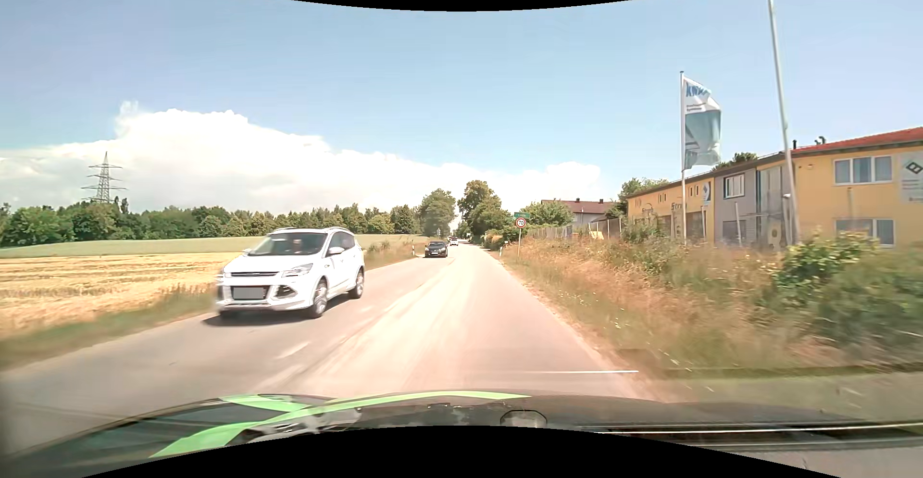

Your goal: Follow the waypoints while adhering to traffic rules and regulations

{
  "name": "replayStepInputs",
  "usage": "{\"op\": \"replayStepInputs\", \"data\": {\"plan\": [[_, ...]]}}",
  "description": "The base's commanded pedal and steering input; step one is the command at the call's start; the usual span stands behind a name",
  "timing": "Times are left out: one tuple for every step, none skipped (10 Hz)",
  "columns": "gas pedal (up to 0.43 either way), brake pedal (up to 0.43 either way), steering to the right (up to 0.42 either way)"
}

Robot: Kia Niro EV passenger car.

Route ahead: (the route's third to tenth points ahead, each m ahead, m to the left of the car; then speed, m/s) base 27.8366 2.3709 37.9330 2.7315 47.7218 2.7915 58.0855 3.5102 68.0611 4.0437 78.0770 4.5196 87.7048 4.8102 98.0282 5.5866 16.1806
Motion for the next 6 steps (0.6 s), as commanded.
{"op": "replayStepInputs", "data": {"plan": [[0.11, 0.0, -0.004], [0.11, 0.0, -0.006], [0.11, 0.0, -0.007], [0.11, 0.0, -0.007], [0.11, 0.0, -0.007], [0.11, 0.0, -0.007]]}}
